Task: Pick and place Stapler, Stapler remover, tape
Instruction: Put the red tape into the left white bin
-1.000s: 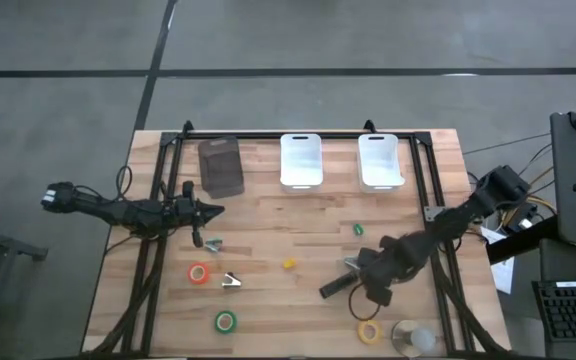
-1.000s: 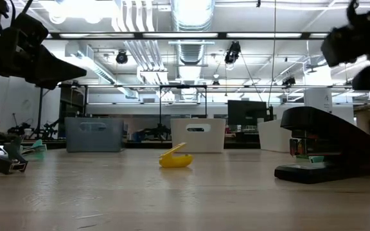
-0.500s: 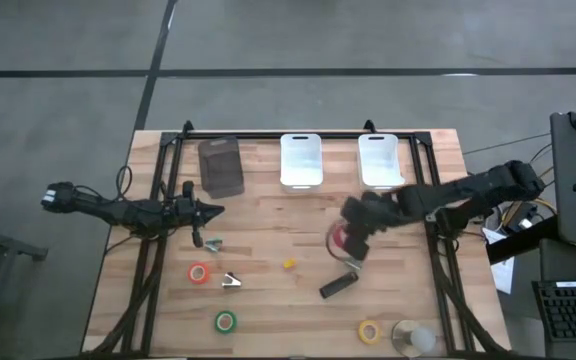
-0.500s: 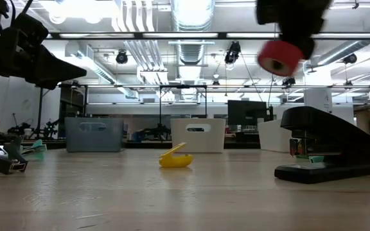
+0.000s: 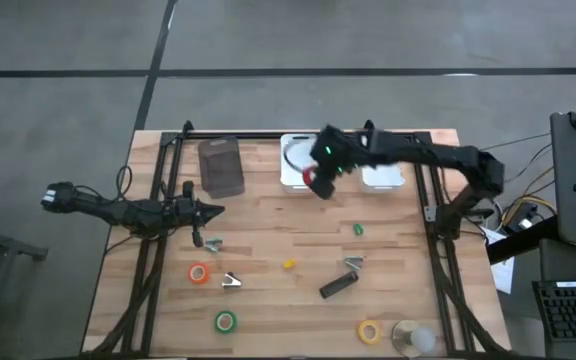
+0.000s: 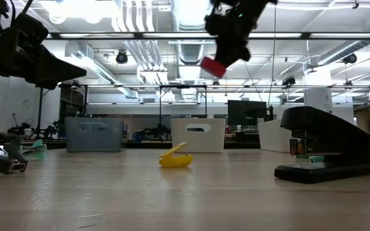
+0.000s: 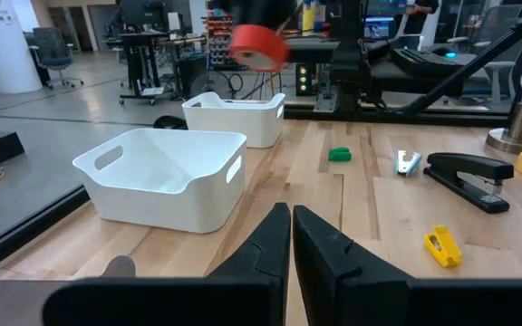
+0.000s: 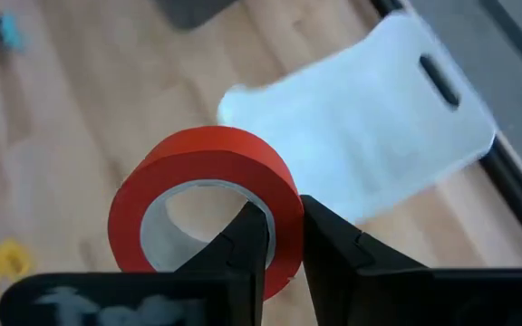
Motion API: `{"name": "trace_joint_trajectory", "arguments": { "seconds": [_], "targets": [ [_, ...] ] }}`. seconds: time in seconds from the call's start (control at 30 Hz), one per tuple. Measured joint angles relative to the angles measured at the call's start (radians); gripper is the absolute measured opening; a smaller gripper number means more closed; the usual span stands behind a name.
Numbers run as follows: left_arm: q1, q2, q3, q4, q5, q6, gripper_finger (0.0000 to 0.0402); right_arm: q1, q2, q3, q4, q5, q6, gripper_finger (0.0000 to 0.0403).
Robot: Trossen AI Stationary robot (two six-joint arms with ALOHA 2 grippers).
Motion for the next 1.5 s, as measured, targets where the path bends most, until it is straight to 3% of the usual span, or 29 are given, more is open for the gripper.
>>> {"name": "trace_joint_trajectory", "arguments": {
  "seconds": [0.2,0.57,0.77,1.5],
  "targets": [
    [0.0,0.0,0.0,0.0,0.0,0.0,0.0021,-0.147,0.199,0.198,-0.017,-0.102,-0.05,0.0054],
    [0.0,0.0,0.0,0.0,0.0,0.0,0.0021,-0.274,0.533,0.552,-0.261,-0.1,-0.09,0.0054],
    [0.0,0.0,0.0,0.0,0.0,0.0,0.0021,-0.296,0.654,0.669,-0.33,-0.097,-0.104,0.0054],
    [0.0,0.0,0.0,0.0,0.0,0.0,0.0021,-0.297,0.726,0.695,-0.348,-0.095,-0.079,0.0054]
  ]
}}
